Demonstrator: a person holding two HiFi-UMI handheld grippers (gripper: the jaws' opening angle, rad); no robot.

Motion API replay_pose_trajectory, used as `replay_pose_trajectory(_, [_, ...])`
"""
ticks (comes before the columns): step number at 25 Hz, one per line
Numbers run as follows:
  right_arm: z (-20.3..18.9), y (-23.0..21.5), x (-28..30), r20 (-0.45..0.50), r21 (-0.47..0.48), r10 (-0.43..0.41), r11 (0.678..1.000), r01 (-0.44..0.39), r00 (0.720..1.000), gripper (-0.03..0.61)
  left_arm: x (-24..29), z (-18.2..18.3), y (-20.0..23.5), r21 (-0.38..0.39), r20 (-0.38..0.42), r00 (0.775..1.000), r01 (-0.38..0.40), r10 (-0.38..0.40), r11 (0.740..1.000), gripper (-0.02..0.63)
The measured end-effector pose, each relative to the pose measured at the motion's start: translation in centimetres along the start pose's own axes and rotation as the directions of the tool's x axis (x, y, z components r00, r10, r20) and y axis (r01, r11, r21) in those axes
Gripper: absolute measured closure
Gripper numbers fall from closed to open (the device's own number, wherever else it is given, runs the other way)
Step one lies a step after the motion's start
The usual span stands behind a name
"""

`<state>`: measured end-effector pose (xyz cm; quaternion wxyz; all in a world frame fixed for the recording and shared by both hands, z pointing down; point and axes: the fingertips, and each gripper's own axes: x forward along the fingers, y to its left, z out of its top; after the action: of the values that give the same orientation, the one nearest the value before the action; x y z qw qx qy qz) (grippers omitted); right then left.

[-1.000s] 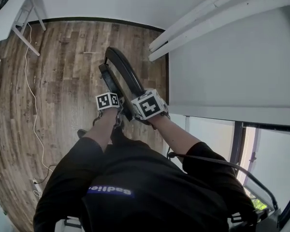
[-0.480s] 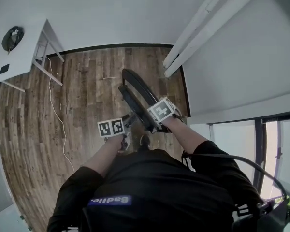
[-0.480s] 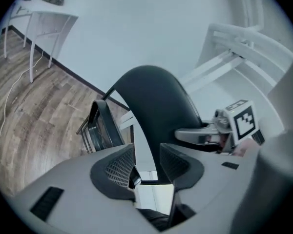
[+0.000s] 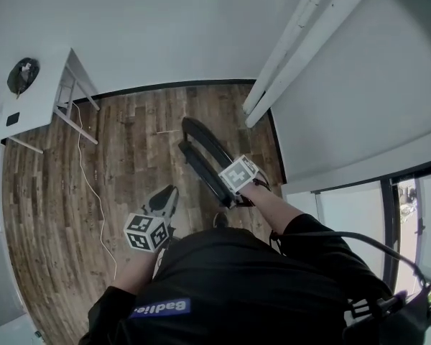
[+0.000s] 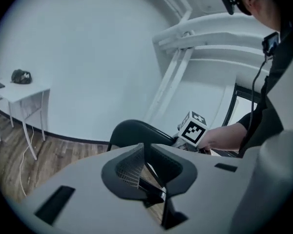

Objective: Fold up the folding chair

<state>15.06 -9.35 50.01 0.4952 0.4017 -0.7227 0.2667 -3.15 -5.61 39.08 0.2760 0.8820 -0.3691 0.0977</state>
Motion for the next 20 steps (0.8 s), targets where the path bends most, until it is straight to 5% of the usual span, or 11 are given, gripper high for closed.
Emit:
replay_pose_trajectory(4, [-0.2,0.4,-0.1,0.001,-0.005,-0.005,1.000,0.005,1.000,0.508,-1.2,2.3,-1.3,0.082,0.055,0.998,0.011,-0.015,0.997,0.597])
replay_pose_trajectory(20, [-0.3,-0.4,-0.2,-0.005,-0.017,-0.010,1.000,0.010,1.000,0.508,-1.6,4.4,-3.6,0.153,0.090,0.994,0.053,-0.067,0.987,0.609])
